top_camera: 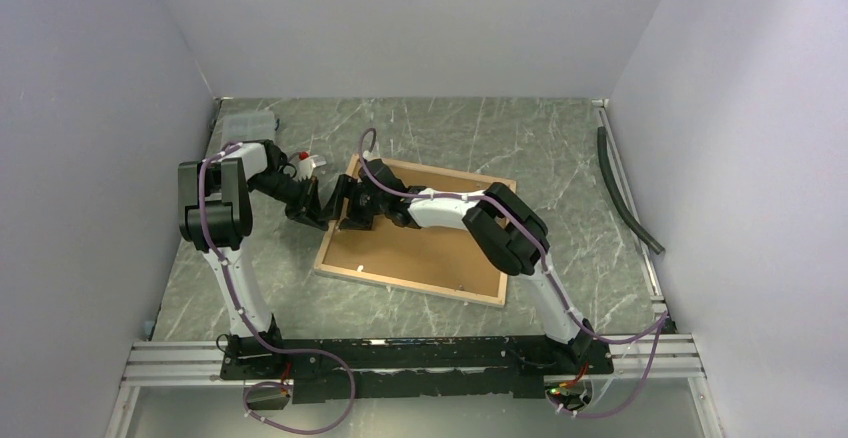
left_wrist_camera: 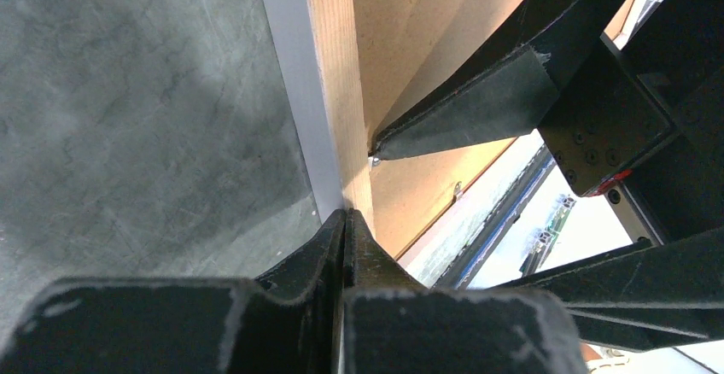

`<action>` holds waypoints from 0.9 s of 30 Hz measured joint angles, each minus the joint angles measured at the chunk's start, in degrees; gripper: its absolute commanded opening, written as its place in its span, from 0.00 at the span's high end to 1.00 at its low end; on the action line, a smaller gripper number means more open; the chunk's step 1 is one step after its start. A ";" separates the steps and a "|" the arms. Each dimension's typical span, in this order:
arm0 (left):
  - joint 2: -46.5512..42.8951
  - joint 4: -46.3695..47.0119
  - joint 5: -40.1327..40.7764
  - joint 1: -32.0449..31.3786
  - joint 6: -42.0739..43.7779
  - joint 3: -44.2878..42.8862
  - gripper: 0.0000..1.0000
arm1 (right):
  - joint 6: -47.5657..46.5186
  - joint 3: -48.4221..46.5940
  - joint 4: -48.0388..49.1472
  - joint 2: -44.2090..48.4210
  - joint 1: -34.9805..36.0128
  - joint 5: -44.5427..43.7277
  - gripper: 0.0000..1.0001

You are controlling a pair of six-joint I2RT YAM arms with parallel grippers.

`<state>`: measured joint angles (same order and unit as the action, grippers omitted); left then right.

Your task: Put the photo into the frame

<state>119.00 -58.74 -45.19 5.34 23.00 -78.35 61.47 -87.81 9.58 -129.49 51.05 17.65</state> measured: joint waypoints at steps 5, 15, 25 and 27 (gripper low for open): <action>0.00 0.00 -0.02 0.02 0.00 0.00 0.95 | -0.24 -0.31 0.24 -0.31 0.00 0.72 0.29; 0.00 0.00 -0.04 0.09 0.00 0.02 0.95 | -1.14 -0.55 0.85 -0.72 -0.04 2.43 0.30; 0.00 -0.57 0.59 0.55 0.09 -0.28 0.88 | -4.98 -0.96 -1.05 0.24 -1.07 2.99 0.16; -0.02 -1.11 1.53 0.94 0.24 -0.92 0.86 | -6.93 -0.57 -4.02 2.78 -2.32 2.64 0.11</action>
<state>118.98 -59.86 -43.66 6.28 23.24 -79.26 54.54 -88.38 5.56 -126.72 48.73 20.29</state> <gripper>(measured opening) 0.117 0.831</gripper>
